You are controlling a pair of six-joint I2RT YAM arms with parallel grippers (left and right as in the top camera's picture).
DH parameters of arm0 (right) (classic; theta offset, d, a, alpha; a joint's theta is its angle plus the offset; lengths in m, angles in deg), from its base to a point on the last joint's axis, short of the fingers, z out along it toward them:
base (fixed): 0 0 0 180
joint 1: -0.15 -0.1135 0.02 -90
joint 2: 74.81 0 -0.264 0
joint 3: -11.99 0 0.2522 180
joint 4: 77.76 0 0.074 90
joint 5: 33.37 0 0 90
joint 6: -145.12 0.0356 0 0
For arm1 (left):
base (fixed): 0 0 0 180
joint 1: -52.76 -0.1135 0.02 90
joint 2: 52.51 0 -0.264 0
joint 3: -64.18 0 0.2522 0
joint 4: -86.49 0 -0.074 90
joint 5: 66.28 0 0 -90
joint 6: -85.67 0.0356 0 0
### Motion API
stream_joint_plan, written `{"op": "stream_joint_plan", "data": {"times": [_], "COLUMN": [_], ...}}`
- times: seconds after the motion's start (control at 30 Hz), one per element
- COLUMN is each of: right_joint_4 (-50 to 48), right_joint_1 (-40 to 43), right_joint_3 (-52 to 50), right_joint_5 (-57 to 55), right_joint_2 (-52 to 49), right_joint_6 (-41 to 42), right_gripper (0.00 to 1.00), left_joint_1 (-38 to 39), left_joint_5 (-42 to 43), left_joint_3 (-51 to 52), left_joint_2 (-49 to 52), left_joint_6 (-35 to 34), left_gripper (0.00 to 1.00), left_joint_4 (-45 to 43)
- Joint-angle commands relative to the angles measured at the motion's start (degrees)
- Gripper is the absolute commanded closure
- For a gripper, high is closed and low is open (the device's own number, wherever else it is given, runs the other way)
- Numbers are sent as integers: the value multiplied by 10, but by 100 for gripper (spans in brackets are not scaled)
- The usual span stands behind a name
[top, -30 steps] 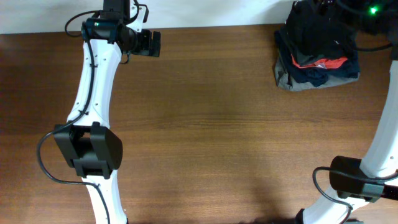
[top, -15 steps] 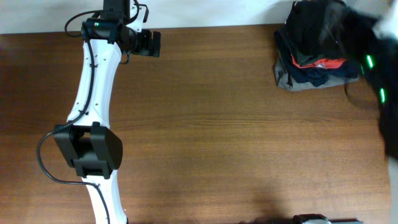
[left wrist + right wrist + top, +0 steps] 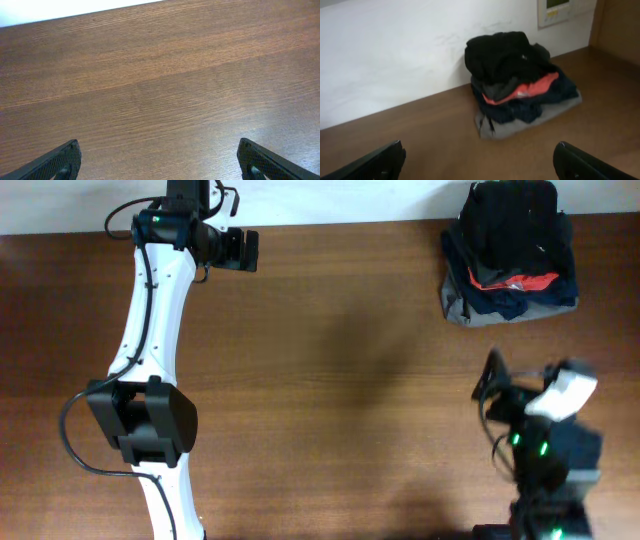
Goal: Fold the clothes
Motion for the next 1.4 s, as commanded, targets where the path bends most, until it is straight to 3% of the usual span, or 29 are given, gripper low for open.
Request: {"op": "stream_joint_plan", "data": {"times": [0.0,0.37,1.37], "right_joint_4": [-16,-14,-19], "right_joint_1": [4,4,4], "right_joint_3": [-89,-228,-250], "right_joint_5": [3,8,26], "right_joint_2": [104,261,261], "right_joint_6": [6,6,5], "right_gripper": [1,1,1], "left_joint_1": [1,3,8], "left_joint_5": [-2,-2,-2], "left_joint_3": [-2,-2,-2], "left_joint_2": [5,5,5], "left_joint_6": [9,9,9], "left_gripper": [1,1,1], "left_joint_4": [0,0,0]}}
